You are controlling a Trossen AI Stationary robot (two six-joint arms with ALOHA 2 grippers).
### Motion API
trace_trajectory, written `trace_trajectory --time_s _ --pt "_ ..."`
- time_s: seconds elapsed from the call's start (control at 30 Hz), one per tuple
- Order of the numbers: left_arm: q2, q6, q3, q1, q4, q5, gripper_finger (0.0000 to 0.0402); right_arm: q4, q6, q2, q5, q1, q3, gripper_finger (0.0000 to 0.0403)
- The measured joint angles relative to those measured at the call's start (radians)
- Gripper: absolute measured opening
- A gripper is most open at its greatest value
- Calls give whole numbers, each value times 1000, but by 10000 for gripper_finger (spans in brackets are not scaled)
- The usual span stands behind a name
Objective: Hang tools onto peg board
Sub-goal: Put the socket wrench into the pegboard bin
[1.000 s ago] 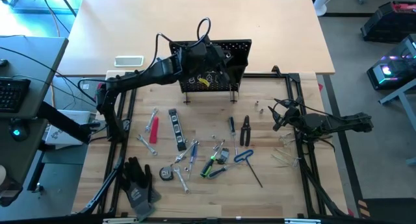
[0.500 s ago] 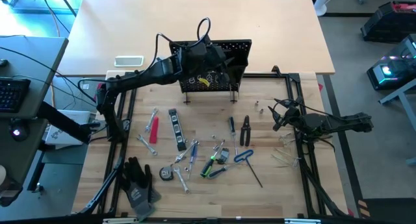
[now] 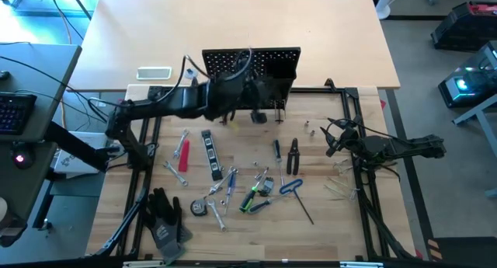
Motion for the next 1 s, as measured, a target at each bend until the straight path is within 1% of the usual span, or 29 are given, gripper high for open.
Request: trace_trajectory --time_s 0.1,0.33,0.4,0.53,0.63,0.7,0.73,0.8,0.9,1.0 --pt "-14 -45 0 -42 -74 -10 141 -1 0 0 0 0 0 200" --pt "-45 -201 0 -119 -246 -11 141 -1 0 0 0 0 0 200" --pt "-62 -243 -31 -135 -263 -12 141 0 0 0 0 0 0 200" --pt "-127 -298 -174 -156 -234 -41 141 1 0 0 0 0 0 200" --pt "-198 -360 -329 -155 -175 -54 141 19 1 0 -6 0 0 200" --pt "-250 -392 -451 -155 -96 -49 141 40 1 0 -30 0 0 200" --pt "-278 -404 -515 -155 -51 -44 141 59 1 0 -52 0 0 200" --pt "-327 -426 -638 -155 40 -5 141 105 5 0 -132 0 0 200" --pt "-379 -460 -802 -153 148 78 141 164 36 0 -343 0 0 200" --pt "-395 -510 -924 -145 204 150 141 195 38 0 -568 0 0 200"
